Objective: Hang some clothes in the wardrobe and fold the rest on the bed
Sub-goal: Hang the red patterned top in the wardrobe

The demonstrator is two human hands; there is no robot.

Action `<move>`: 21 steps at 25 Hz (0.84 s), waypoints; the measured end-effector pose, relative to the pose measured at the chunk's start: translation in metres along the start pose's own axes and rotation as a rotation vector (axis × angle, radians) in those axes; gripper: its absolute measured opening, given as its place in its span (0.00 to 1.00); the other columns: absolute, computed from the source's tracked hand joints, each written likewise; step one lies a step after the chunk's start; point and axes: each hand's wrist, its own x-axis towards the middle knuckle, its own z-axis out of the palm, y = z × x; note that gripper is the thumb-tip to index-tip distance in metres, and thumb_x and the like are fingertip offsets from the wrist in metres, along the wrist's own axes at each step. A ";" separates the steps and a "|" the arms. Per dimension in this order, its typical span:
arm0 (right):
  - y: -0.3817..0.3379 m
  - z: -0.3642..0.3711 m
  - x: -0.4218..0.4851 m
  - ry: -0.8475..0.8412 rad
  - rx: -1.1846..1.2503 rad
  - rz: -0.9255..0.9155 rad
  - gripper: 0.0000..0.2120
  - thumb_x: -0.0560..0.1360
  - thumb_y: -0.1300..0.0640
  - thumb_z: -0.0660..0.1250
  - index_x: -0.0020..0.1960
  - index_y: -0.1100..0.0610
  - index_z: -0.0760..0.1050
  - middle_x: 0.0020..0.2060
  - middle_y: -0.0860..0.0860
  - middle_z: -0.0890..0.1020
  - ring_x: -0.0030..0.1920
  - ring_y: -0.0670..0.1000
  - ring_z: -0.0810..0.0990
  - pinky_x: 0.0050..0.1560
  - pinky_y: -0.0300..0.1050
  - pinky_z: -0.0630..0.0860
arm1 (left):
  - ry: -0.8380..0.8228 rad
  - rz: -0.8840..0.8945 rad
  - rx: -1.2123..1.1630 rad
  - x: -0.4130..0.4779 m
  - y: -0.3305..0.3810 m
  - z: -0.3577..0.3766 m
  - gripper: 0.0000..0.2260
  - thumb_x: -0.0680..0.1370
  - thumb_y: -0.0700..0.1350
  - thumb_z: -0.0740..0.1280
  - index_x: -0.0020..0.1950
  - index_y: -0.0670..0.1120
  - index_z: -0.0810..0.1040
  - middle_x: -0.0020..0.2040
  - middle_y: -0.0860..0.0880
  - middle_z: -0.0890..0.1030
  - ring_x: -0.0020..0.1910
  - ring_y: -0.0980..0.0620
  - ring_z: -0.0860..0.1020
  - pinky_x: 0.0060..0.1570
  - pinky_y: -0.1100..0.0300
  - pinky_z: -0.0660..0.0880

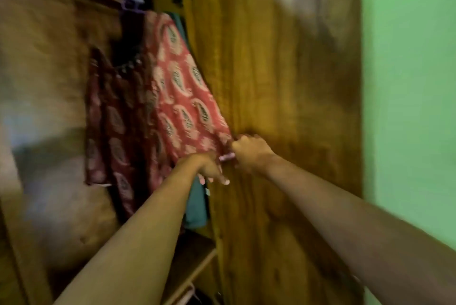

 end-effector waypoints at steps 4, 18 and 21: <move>0.061 0.004 -0.104 -0.289 -0.007 0.252 0.23 0.74 0.53 0.67 0.67 0.57 0.69 0.61 0.56 0.75 0.60 0.57 0.76 0.51 0.47 0.73 | -0.156 0.167 0.058 -0.013 0.089 0.074 0.21 0.76 0.51 0.69 0.64 0.41 0.73 0.59 0.44 0.78 0.45 0.51 0.76 0.22 0.64 0.69; 0.249 -0.076 -0.549 -0.933 0.137 1.153 0.37 0.70 0.49 0.75 0.72 0.60 0.64 0.63 0.57 0.77 0.58 0.56 0.80 0.43 0.46 0.75 | -0.339 1.083 0.234 -0.203 0.503 0.257 0.23 0.73 0.53 0.72 0.64 0.45 0.75 0.54 0.47 0.77 0.48 0.50 0.75 0.31 0.65 0.66; 0.275 -0.104 -0.657 -0.995 0.155 1.318 0.36 0.69 0.49 0.75 0.72 0.60 0.65 0.62 0.57 0.77 0.58 0.56 0.79 0.50 0.50 0.77 | -0.384 1.246 0.274 -0.265 0.588 0.302 0.23 0.72 0.54 0.72 0.64 0.48 0.75 0.59 0.47 0.76 0.51 0.50 0.76 0.34 0.64 0.67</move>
